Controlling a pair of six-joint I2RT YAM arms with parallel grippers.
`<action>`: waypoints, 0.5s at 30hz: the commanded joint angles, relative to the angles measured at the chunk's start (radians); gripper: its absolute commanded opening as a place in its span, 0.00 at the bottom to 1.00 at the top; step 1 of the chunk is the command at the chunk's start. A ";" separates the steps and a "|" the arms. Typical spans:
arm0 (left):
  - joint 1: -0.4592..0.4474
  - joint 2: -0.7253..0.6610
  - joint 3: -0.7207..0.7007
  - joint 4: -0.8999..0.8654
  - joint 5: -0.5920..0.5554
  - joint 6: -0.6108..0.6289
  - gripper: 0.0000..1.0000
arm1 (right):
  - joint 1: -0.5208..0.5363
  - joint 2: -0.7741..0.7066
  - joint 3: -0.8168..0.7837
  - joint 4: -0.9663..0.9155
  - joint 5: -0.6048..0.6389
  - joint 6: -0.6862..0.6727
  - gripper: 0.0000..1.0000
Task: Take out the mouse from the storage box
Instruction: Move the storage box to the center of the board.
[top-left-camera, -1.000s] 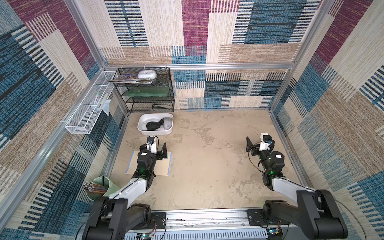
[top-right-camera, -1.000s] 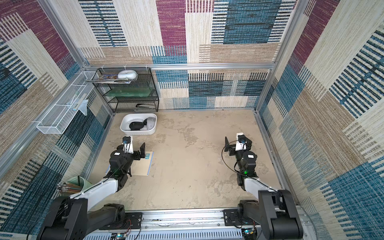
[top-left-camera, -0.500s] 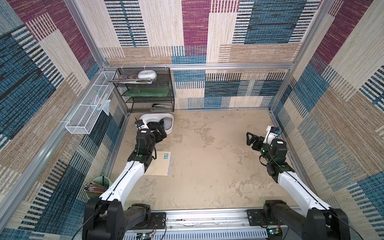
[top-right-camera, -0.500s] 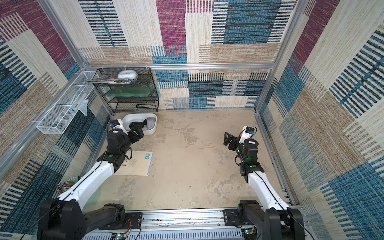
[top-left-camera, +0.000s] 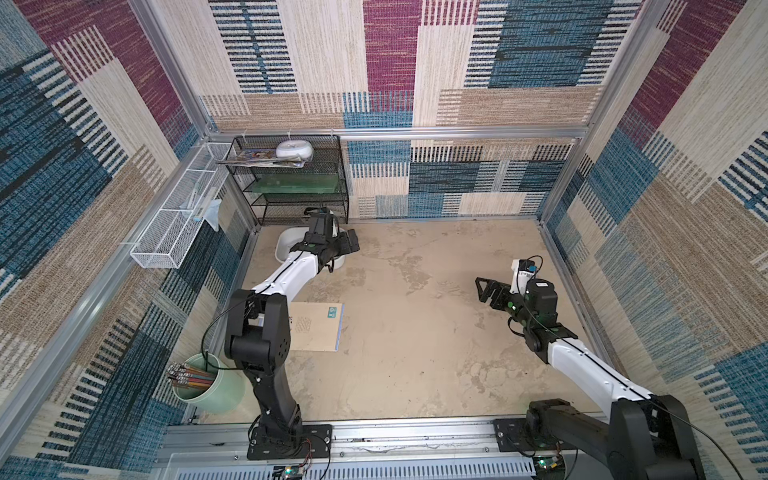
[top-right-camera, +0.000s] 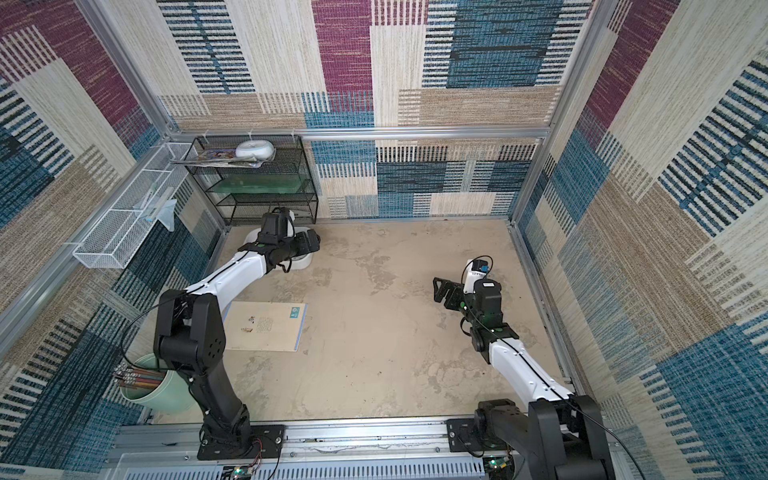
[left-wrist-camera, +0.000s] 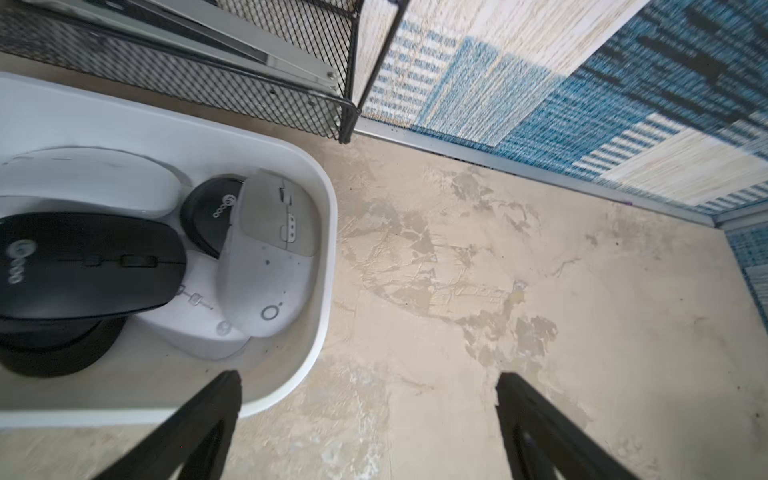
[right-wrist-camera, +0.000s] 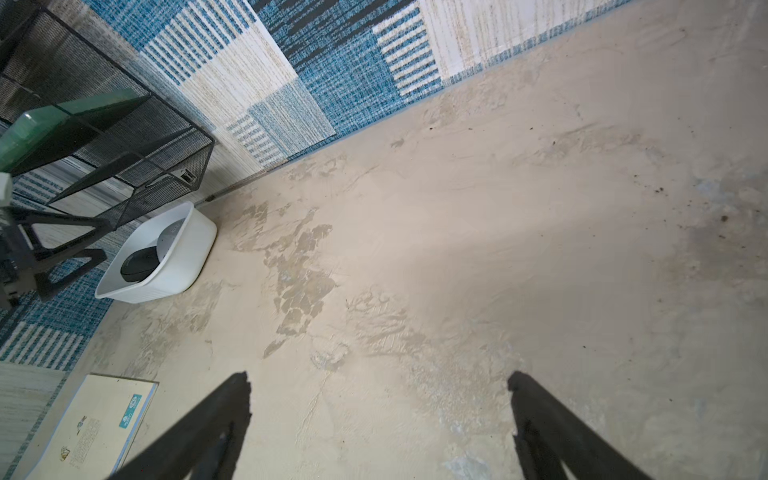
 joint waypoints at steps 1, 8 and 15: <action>0.000 0.072 0.089 -0.113 0.025 0.056 0.98 | 0.009 0.014 0.012 0.026 0.017 -0.020 1.00; -0.001 0.193 0.221 -0.207 0.064 0.079 0.94 | 0.016 0.025 0.018 0.017 0.034 -0.027 1.00; -0.001 0.271 0.296 -0.261 0.102 0.087 0.90 | 0.021 0.020 0.018 0.013 0.043 -0.030 1.00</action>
